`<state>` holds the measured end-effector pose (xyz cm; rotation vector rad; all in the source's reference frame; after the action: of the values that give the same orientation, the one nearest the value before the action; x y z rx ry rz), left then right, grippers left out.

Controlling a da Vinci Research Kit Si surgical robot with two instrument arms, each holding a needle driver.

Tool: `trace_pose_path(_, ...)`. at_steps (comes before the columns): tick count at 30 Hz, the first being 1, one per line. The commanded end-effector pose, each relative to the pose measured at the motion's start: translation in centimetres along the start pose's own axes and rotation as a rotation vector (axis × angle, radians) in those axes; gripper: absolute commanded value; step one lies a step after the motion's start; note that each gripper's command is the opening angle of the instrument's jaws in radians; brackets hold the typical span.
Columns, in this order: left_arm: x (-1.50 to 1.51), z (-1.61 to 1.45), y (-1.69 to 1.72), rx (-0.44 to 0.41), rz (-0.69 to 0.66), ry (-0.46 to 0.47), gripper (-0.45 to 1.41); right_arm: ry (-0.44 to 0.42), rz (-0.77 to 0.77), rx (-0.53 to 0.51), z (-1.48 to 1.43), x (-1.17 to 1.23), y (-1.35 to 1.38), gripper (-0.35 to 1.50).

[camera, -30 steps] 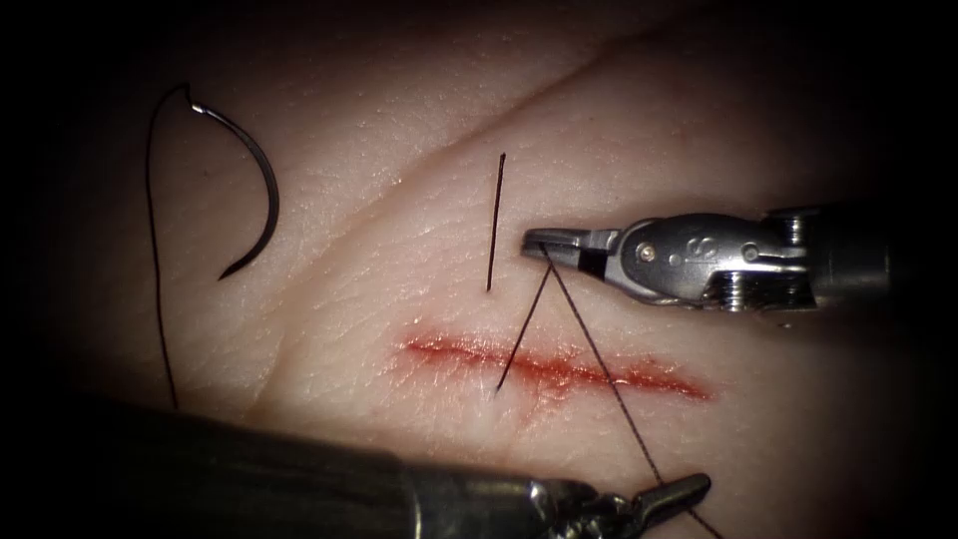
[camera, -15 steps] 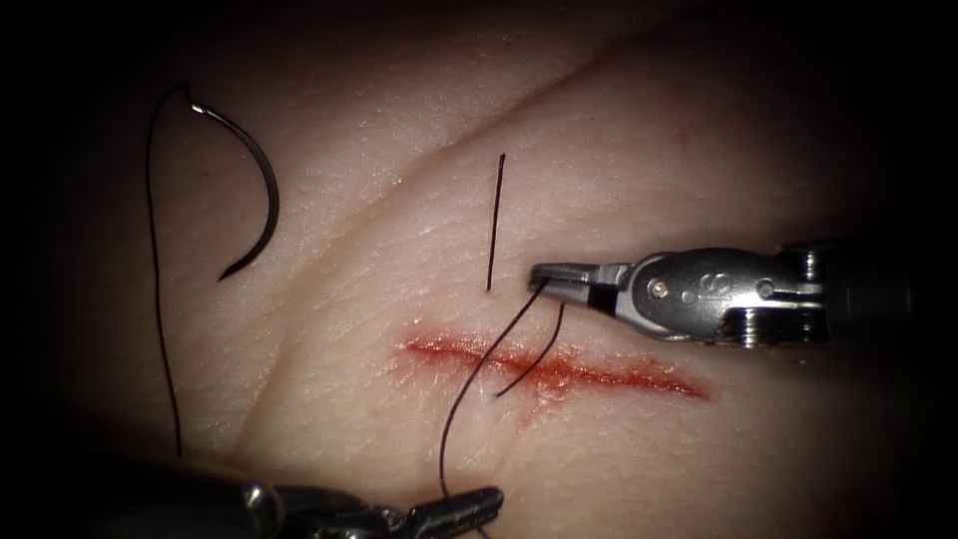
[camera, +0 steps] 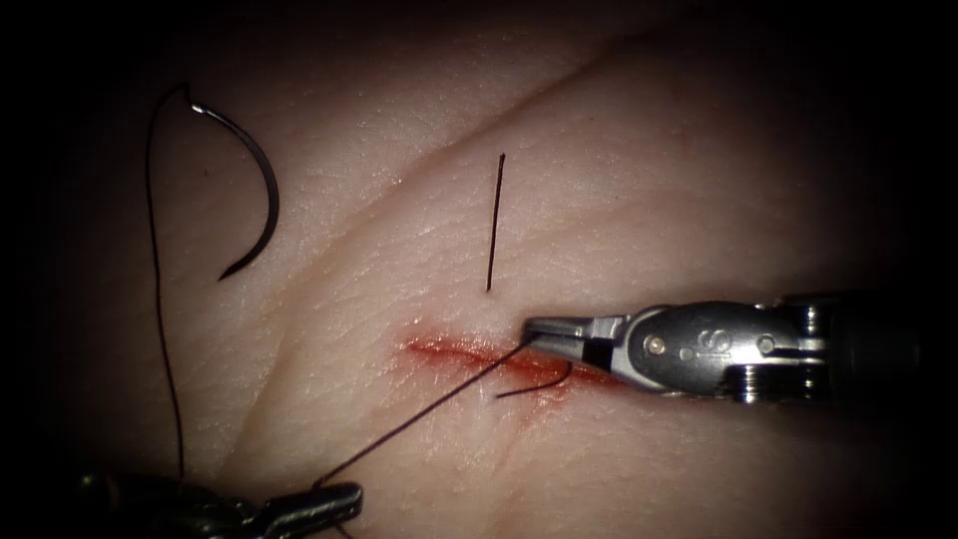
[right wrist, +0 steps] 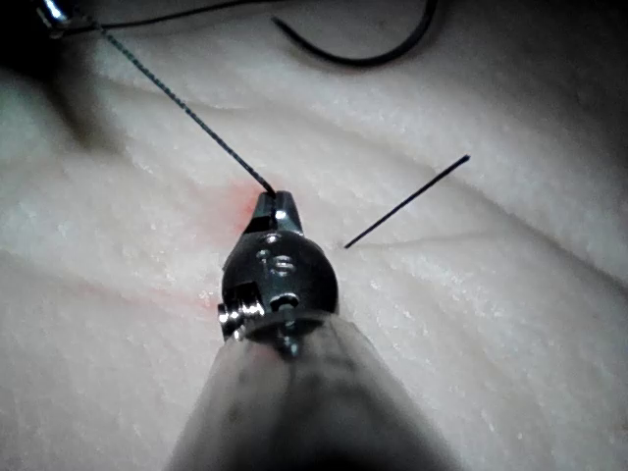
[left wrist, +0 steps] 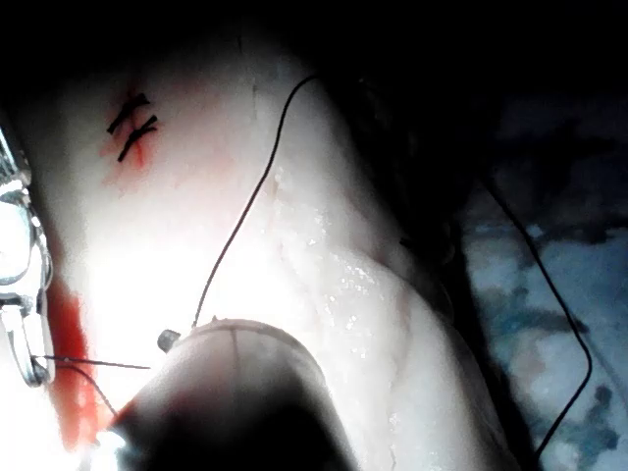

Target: Wound Closure

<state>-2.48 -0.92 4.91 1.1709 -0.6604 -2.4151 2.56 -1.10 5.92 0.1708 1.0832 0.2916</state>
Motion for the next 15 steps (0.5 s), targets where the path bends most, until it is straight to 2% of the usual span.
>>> trace_pose_path(1,-0.02,0.03,0.04,0.002,-0.004,-0.007,-0.45,0.004,0.0,0.001,0.05,-0.02,-0.07,-0.35)
trace_pose_path(4,-0.11,0.0,0.01,0.009,-0.01,-0.013,-0.45,0.008,0.0,0.0,0.02,-0.03,-0.08,-0.35)
trace_pose_path(5,-0.13,0.0,0.01,0.008,-0.017,-0.014,-0.45,0.011,0.001,-0.002,0.02,-0.02,-0.08,-0.05)
trace_pose_path(7,-0.17,0.01,0.0,0.006,-0.019,-0.017,-0.45,0.028,0.005,-0.015,0.03,-0.02,-0.08,0.84)
trace_pose_path(8,-0.19,0.02,-0.01,0.006,-0.02,-0.019,-0.45,0.047,0.01,-0.028,0.03,-0.01,-0.06,1.21)
trace_pose_path(9,-0.21,0.03,-0.01,0.006,-0.014,-0.021,-0.45,0.06,0.014,-0.04,0.03,0.0,-0.05,1.35)
trace_pose_path(11,-0.23,0.06,-0.01,0.006,-0.015,-0.022,-0.45,0.072,0.017,-0.047,0.01,0.02,-0.05,1.47)
trace_pose_path(15,-0.2,0.13,-0.03,0.007,-0.012,-0.03,-0.45,0.075,0.019,-0.044,-0.05,0.06,-0.08,1.48)
